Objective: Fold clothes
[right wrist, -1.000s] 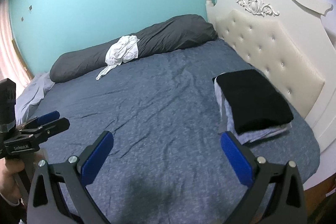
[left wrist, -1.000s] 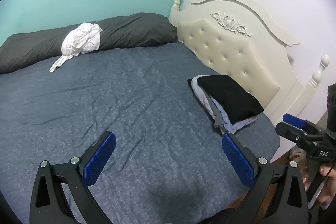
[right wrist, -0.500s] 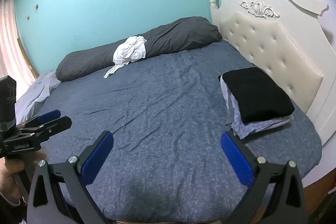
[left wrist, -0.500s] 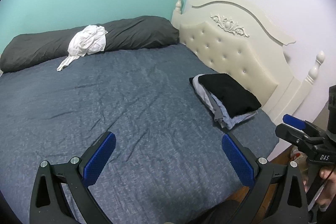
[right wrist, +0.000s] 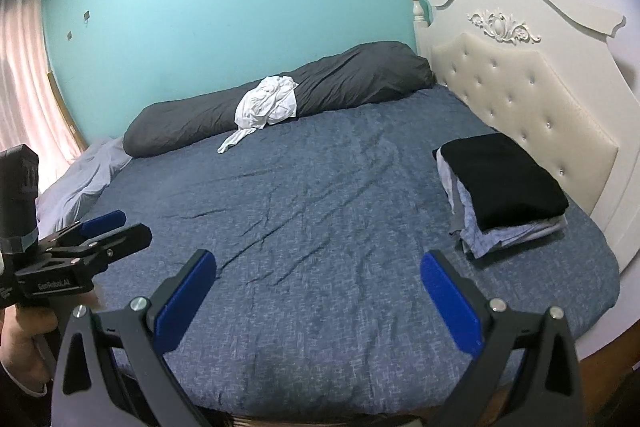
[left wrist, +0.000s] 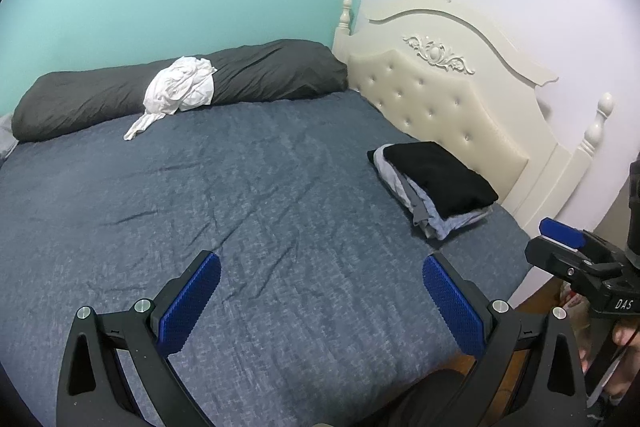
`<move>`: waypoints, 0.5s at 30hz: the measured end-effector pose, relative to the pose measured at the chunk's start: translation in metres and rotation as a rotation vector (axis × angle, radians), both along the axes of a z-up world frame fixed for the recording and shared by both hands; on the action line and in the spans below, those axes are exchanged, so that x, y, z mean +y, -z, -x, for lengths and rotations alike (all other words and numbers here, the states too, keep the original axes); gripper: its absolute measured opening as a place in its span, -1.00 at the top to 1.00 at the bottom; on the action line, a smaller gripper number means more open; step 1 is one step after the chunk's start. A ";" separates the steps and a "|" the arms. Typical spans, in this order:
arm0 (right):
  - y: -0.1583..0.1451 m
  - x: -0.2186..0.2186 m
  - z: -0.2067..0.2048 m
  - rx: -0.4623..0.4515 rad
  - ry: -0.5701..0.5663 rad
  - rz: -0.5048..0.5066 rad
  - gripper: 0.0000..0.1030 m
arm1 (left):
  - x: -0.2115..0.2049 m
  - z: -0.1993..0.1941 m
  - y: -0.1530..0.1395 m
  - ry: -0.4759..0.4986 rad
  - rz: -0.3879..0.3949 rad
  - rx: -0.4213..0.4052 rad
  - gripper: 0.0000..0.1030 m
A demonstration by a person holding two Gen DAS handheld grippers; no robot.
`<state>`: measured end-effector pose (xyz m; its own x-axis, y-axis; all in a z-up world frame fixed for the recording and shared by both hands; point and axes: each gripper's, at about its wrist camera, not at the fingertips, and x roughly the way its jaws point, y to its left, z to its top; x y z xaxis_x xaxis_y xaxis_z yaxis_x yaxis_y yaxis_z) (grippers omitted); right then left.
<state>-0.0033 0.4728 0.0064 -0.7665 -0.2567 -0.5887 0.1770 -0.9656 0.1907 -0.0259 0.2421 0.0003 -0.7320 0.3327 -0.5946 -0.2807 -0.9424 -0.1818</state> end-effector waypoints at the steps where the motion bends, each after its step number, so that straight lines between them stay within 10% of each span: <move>1: 0.000 -0.001 -0.002 0.000 0.000 0.001 -0.99 | -0.001 -0.002 0.000 -0.001 0.001 0.000 -1.00; 15: 0.002 -0.015 -0.026 0.006 -0.016 0.006 -0.99 | -0.012 -0.026 0.001 -0.011 0.022 0.011 -1.00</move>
